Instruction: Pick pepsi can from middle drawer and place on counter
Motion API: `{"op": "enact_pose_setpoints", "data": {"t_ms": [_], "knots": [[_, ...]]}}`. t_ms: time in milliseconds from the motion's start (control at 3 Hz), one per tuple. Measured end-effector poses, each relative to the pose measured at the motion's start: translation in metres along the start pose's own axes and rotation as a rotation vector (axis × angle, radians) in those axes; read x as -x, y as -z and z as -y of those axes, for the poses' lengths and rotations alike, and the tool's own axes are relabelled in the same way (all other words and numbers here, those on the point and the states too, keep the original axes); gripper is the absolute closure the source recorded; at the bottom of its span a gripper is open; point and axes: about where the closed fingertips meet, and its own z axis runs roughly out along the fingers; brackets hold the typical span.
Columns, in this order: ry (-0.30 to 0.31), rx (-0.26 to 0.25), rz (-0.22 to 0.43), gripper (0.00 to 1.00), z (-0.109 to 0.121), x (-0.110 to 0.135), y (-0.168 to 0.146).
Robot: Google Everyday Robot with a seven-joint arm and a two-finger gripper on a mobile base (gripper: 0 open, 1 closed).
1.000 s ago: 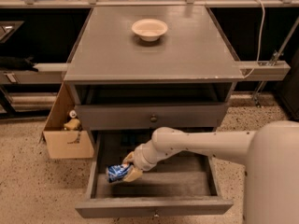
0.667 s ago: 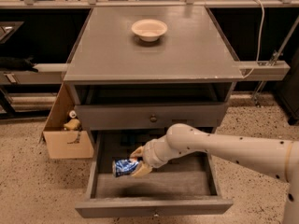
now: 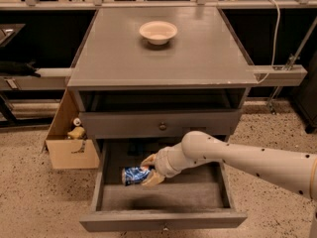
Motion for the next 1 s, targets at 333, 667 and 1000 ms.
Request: {"op": "enact_pose_setpoints", "data": {"t_ms": [333, 667, 1000], "knots": [[0.055, -0.065, 0.031, 1.00, 0.010, 0.029, 0.048], [0.146, -0.173, 0.020, 1.00, 0.026, 0.091, 0.141], [0.222, -0.269, -0.019, 1.00, 0.041, 0.141, 0.214]]}}
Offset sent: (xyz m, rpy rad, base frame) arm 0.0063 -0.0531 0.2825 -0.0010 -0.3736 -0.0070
